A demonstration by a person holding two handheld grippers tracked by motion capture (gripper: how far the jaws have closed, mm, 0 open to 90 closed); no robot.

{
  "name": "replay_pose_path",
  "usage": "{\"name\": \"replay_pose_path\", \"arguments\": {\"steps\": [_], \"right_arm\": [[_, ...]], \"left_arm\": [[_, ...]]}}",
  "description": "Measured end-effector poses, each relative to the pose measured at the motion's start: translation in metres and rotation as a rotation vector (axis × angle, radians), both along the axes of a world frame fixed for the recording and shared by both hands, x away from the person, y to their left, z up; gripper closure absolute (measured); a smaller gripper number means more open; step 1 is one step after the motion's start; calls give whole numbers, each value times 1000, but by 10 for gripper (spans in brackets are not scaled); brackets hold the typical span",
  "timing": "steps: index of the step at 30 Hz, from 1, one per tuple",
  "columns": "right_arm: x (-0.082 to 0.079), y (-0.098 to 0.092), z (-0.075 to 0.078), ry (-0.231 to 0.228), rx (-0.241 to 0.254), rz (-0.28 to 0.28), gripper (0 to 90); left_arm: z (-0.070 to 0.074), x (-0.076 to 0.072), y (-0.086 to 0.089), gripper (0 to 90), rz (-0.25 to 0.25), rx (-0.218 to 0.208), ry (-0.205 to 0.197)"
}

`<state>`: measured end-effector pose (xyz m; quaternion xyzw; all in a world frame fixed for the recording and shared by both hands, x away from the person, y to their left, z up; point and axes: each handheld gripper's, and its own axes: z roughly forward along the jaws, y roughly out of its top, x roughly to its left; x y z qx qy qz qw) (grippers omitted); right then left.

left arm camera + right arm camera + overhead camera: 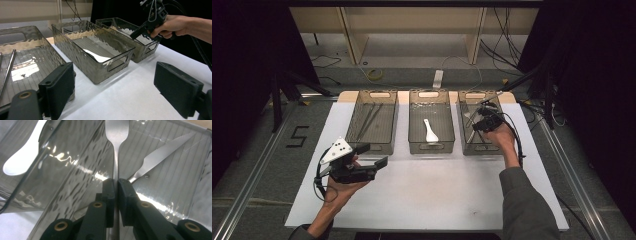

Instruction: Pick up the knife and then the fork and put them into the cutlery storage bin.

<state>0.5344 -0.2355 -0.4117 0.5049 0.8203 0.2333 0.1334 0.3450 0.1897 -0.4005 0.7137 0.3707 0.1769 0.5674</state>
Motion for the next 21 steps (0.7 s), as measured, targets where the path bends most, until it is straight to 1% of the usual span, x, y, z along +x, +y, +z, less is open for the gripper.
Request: {"name": "replay_pose_path", "arguments": {"steps": [3,6,8,10,13,16,18,21], "right_arm": [[0,0,-3,12,4,-9,842],[2,1,-4,24,-4,-9,833],[2,2,-5,32,2,-10,801],[2,2,-2,11,18,-18,759],[2,2,4,7,20,-5,728],[-1,1,8,-2,51,-4,683],[-3,1,9,-7,69,7,655],[-7,1,11,-11,88,10,580]], "left_arm": [[0,0,0,163,2,-3,1],[0,0,0,163,1,-2,1],[0,0,0,162,0,-1,1],[0,0,0,162,2,-3,1],[0,0,0,163,5,-10,0],[0,0,0,163,5,-9,2],[0,0,0,162,2,-4,2],[0,0,0,162,1,-12,7]]}}
